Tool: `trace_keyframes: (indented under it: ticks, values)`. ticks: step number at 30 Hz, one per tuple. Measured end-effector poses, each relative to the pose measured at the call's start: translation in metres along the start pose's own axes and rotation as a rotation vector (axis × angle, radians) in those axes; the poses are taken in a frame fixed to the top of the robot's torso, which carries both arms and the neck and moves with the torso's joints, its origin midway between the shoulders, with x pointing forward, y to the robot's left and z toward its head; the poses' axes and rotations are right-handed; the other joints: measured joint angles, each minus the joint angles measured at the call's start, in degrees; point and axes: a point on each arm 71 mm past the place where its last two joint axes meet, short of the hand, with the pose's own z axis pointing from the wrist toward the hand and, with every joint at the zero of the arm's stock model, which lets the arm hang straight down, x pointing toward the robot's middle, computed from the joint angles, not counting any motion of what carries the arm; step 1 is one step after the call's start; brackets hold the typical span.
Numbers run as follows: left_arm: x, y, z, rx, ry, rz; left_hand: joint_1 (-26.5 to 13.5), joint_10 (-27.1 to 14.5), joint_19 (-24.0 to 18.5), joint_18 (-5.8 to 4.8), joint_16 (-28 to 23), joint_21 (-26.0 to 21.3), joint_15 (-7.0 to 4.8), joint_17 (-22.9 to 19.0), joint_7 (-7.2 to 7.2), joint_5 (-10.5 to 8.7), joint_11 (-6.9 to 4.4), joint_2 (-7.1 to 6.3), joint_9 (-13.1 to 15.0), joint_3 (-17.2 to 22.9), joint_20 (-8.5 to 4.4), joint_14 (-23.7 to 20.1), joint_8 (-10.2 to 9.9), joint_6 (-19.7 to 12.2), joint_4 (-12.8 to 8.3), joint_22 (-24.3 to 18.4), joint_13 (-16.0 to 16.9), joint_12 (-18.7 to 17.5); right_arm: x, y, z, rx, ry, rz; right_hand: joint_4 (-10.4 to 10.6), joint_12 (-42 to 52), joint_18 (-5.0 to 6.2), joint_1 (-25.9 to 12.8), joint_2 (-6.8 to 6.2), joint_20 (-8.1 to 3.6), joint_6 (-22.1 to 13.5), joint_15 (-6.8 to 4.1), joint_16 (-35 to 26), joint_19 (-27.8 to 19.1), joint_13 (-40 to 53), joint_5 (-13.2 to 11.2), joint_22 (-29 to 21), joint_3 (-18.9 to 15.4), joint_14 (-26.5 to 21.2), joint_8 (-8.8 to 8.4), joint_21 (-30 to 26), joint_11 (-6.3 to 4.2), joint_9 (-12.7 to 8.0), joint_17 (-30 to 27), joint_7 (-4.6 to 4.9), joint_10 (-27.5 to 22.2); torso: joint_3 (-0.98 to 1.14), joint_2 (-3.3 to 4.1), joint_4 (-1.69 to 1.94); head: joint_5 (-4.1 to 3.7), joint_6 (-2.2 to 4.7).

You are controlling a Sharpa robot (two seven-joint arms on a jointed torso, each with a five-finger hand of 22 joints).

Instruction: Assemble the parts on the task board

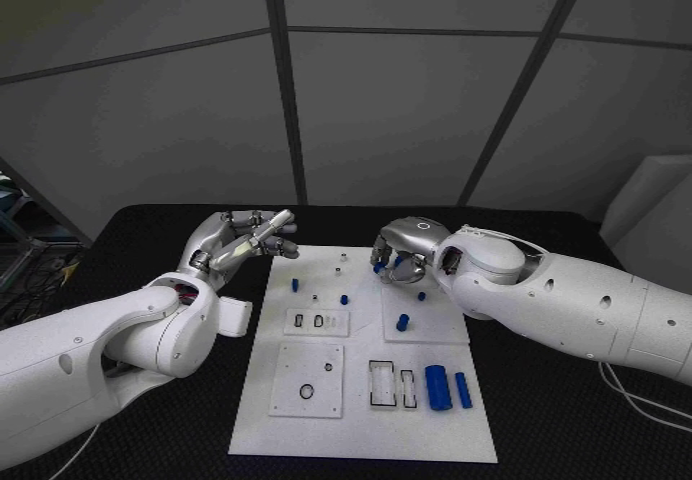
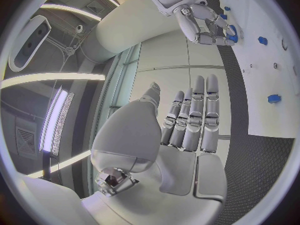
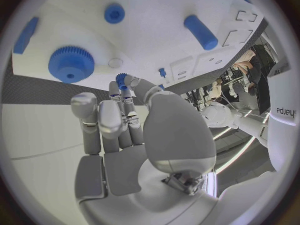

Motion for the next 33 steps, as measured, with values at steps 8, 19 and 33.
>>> trace_keyframes:
  ticks: [8, 19, 33]
  values:
    - [0.001, 0.0, 0.0, 0.0, 0.004, -0.002, 0.0, 0.0, 0.0, 0.0, -0.39, 0.23, 0.2, 0.15, 0.0, 0.0, 0.0, 0.0, 0.0, 0.0, 0.0, -0.21, 0.0, 0.0, 0.0, 0.0, 0.0, 0.0, -0.007, 0.006, 0.008, -0.012, -0.109, 0.02, 0.24, 0.0, 0.01, 0.0, 0.0, 0.0, 0.16, 0.0, 0.0, 0.0, -0.01, 0.18, 0.34, 0.25, 0.0, 0.0, 0.38, 0.0, -0.01, 0.3, 0.16, 0.0, -0.11, 0.12, 0.13, 0.38, 0.37]
    - [0.003, 0.0, 0.001, 0.001, 0.013, -0.007, -0.56, 0.0, 0.0, -0.01, -0.68, 0.23, 0.42, 0.38, 0.0, 0.0, 0.0, -0.06, 0.0, -0.16, 0.0, -0.42, 0.0, 0.0, -0.16, -0.01, 0.01, 0.0, -0.007, 0.011, 0.032, 0.002, -0.162, 0.03, 0.4, -0.01, 0.01, 0.0, 0.0, 0.0, 0.16, 0.01, 0.5, 0.0, -0.04, 0.18, 0.99, 0.4, 0.0, -0.03, 0.83, 0.0, -0.05, 0.95, 0.17, 0.0, -0.16, 0.3, 0.14, 0.63, 0.36]
    - [0.006, 0.0, 0.002, 0.001, 0.022, -0.012, -0.55, 0.0, 0.0, 0.0, -0.68, 0.23, 0.42, 0.37, 0.0, 0.0, 0.0, -0.06, 0.01, -0.16, 0.0, -0.42, 0.0, 0.0, -0.16, -0.02, 0.02, 0.0, 0.001, 0.024, 0.054, -0.011, -0.125, 0.034, 0.56, -0.23, 0.03, -0.29, -0.29, 0.0, 0.15, 0.01, 0.78, 0.0, 0.0, 0.17, 1.22, 0.56, 0.0, -0.1, 1.06, 0.0, -0.09, 1.24, 0.16, 0.0, -0.17, 0.4, 0.17, 0.79, 0.17]
